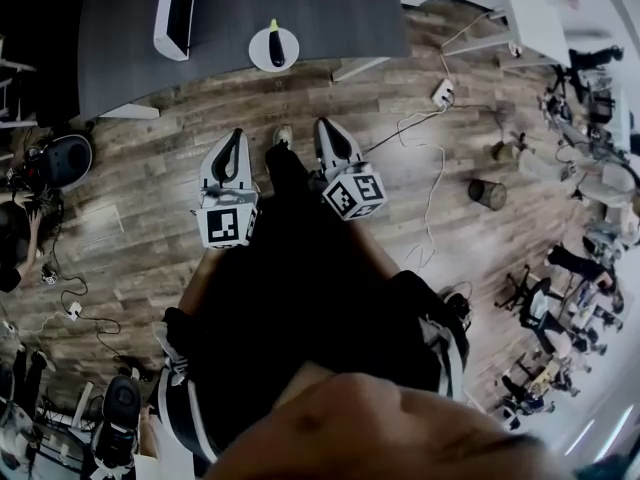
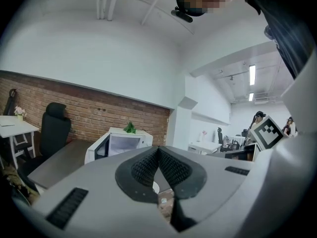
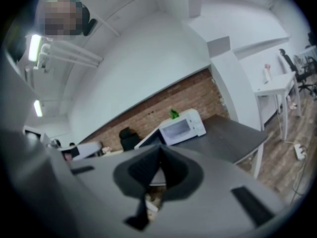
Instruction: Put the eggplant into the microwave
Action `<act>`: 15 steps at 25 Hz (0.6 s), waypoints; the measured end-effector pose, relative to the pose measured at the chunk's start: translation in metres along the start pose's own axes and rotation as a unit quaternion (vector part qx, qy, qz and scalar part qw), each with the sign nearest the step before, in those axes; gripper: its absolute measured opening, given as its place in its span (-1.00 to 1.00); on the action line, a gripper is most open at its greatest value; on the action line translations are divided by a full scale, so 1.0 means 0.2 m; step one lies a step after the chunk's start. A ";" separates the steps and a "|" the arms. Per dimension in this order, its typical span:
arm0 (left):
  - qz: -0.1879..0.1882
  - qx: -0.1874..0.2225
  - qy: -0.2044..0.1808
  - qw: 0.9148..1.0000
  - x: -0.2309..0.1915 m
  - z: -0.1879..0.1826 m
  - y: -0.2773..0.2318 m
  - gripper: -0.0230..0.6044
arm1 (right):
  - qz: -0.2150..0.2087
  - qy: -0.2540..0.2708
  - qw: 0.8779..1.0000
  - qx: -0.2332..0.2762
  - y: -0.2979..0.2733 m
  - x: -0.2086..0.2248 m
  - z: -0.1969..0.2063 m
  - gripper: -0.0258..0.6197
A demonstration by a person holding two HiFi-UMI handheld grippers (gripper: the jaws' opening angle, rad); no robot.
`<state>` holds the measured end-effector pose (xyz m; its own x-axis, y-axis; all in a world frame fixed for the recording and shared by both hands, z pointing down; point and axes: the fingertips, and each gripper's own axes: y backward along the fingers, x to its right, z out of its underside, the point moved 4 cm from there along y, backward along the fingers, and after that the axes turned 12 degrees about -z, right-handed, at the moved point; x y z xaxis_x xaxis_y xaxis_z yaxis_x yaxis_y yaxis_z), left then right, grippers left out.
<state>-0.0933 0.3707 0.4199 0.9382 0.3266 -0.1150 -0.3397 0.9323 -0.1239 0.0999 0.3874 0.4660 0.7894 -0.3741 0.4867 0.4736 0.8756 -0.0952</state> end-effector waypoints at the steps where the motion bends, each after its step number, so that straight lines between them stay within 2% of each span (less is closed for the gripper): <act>1: 0.001 0.001 -0.002 1.000 0.01 -0.01 -0.05 -0.81 | -0.001 0.001 1.000 -0.002 -0.03 0.04 -0.02 -0.82; 6: -0.004 -0.001 -0.007 1.000 0.06 -0.05 -0.31 -0.81 | -0.013 -0.006 1.000 -0.012 -0.19 0.25 -0.08 -0.82; 15: -0.045 -0.011 -0.009 0.999 0.15 -0.05 -0.65 -0.81 | -0.056 -0.040 0.996 -0.055 -0.45 0.58 -0.11 -0.82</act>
<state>-0.0220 0.2569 0.4219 0.9660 0.2445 -0.0838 -0.2550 0.9544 -0.1549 0.1575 0.2579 0.5111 0.6967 -0.4386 0.5676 0.6011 0.7888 -0.1284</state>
